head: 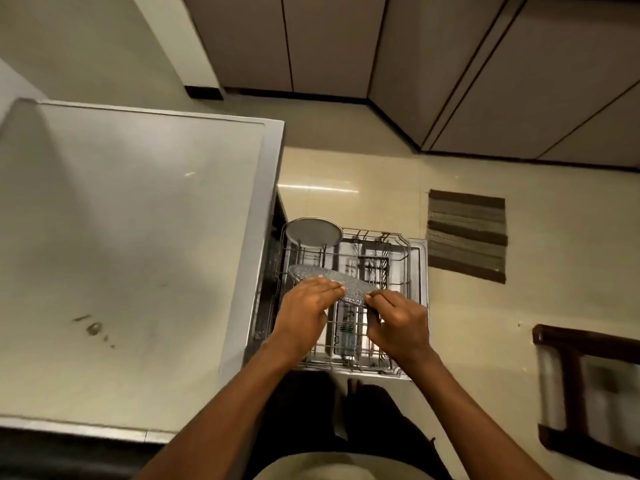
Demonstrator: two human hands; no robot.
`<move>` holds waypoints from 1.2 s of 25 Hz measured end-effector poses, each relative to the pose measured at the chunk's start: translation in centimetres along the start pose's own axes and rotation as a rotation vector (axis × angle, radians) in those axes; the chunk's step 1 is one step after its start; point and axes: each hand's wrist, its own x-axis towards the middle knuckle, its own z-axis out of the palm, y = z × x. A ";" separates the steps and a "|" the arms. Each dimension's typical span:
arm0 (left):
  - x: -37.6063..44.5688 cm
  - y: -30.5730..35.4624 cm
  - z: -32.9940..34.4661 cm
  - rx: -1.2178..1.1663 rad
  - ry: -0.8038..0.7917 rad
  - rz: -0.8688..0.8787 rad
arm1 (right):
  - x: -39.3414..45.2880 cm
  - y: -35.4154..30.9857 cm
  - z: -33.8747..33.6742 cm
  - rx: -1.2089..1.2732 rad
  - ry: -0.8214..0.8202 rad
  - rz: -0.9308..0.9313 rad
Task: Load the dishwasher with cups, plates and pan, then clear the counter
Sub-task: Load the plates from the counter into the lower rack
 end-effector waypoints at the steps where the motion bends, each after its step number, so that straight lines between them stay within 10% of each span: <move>1: 0.9 -0.5 0.8 0.006 -0.023 -0.023 | 0.7 1.0 1.0 -0.003 -0.022 0.022; 16: 10.9 -14.1 15.8 -0.050 -0.013 -0.640 | 8.6 13.8 23.1 0.150 -0.283 0.013; 30: 12.4 -23.9 23.1 0.047 -0.045 -0.681 | 9.3 17.1 34.6 0.150 -0.361 0.116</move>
